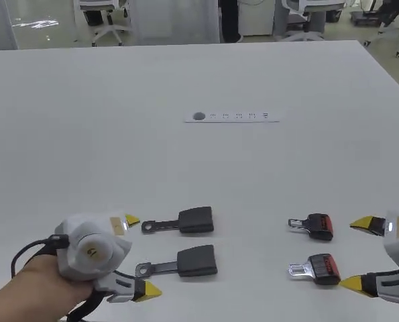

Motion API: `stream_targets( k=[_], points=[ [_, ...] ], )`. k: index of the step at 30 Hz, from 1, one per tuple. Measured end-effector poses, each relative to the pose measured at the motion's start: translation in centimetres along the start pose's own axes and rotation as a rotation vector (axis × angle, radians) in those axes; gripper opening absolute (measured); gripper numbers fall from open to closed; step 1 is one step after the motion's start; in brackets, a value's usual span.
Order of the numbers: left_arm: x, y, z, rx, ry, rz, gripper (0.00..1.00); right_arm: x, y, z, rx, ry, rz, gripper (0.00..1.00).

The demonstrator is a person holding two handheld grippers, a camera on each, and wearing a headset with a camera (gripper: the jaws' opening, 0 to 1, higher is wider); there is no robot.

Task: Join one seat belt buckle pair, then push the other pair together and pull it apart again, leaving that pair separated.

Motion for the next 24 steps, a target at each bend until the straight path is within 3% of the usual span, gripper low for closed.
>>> stream_targets(
  k=[8,12,15,20,24],
  points=[
    [-2.3,-1.2,-1.6,-0.040,0.012,0.073,0.73,-1.3,0.7,-0.7,0.085,-0.008,-0.064,0.46],
    [-3.1,-1.8,-2.6,-0.054,0.012,0.110,0.71,-2.4,1.3,-0.7,0.112,0.015,-0.137,0.39],
    [-3.5,-2.1,-3.2,-0.065,0.014,0.125,0.69,-3.1,1.2,-0.9,0.149,0.027,-0.133,0.36],
    [-5.0,-2.6,-3.6,-0.142,0.045,0.162,0.65,-4.2,1.0,-0.5,0.182,0.051,-0.156,0.35],
    [-5.8,-2.8,-3.7,-0.114,0.055,0.199,0.62,-5.5,0.9,0.5,0.206,0.089,-0.180,0.35]
  ],
)
Point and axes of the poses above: the centre of the closed fingertips' face, and the gripper's own axes: x roughly backward along the fingers, y roughly to its left, z roughly out of its underside, the point moved 2 cm from there along x, roughly backward along the fingers, and after that the axes turned 14 degrees about y, right-handed, at the moved point
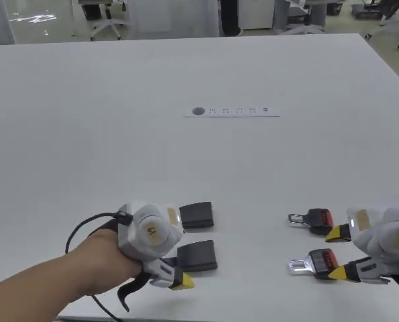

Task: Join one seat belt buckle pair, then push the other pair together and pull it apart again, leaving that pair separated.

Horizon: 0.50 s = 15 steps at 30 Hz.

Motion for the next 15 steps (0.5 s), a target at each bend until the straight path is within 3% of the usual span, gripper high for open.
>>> stream_targets(
  k=[6,8,10,15],
  points=[
    [-1.2,-0.2,0.1,0.000,0.045,0.030,0.56,-1.6,0.1,0.6,0.006,0.023,-0.047,0.36],
    [-1.5,-0.3,0.1,-0.031,0.041,0.033,0.55,-1.9,0.3,0.5,0.010,0.023,-0.067,0.37],
    [-1.7,-0.4,0.4,-0.061,0.071,0.034,0.54,-2.0,0.5,0.1,-0.008,0.003,-0.098,0.36],
    [-1.8,-0.2,0.4,-0.098,0.079,0.039,0.51,-2.5,0.3,0.3,-0.008,0.017,-0.116,0.34]
  ],
)
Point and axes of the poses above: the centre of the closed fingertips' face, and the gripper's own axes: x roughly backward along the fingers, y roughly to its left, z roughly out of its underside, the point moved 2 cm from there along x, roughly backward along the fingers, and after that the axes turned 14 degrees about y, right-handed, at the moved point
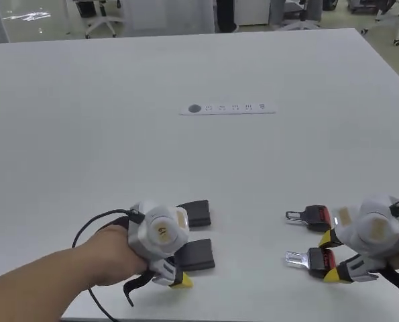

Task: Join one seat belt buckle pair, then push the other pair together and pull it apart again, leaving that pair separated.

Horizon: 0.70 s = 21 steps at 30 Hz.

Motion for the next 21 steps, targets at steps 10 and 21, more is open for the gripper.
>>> stream_targets(
  k=[10,21],
  points=[
    [-0.24,0.67,-0.08,-0.083,0.043,0.031,0.34,-0.60,-0.46,0.08,-0.020,0.001,-0.018,0.33],
    [-0.48,0.19,-0.35,-0.171,0.075,0.065,0.33,-0.82,-0.40,0.03,-0.038,-0.002,-0.039,0.33]
  ],
)
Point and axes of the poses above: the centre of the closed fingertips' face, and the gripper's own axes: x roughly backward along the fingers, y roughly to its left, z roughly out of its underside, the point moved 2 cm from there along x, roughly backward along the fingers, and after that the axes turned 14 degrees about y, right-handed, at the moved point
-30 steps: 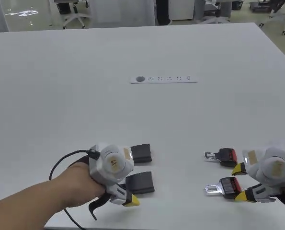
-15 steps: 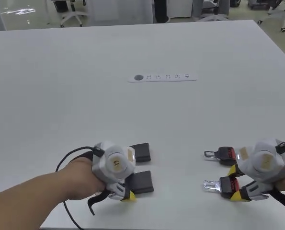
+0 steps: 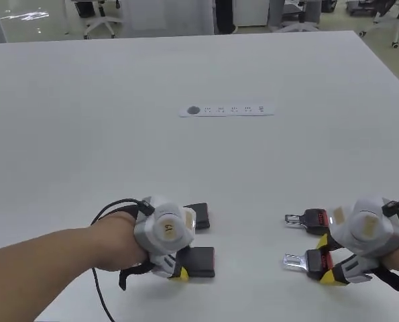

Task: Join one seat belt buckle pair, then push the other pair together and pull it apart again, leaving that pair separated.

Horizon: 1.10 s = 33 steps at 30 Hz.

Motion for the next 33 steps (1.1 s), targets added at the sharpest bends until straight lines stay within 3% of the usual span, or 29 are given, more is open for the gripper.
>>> stream_targets(
  k=[14,23,26,33],
  points=[
    [0.0,0.0,0.1,0.030,-0.015,0.010,0.33,-0.1,0.0,-0.5,-0.001,-0.004,0.016,0.34],
    [0.1,0.0,0.2,0.039,-0.018,0.013,0.33,-0.6,0.4,-3.7,-0.045,-0.081,0.017,0.34],
    [0.2,0.0,0.1,0.042,-0.016,0.012,0.33,-0.8,0.8,-5.2,-0.070,-0.130,0.011,0.34],
    [0.1,0.1,0.2,0.052,-0.018,0.008,0.33,-1.2,1.5,-8.2,-0.069,-0.173,0.016,0.33]
  ],
)
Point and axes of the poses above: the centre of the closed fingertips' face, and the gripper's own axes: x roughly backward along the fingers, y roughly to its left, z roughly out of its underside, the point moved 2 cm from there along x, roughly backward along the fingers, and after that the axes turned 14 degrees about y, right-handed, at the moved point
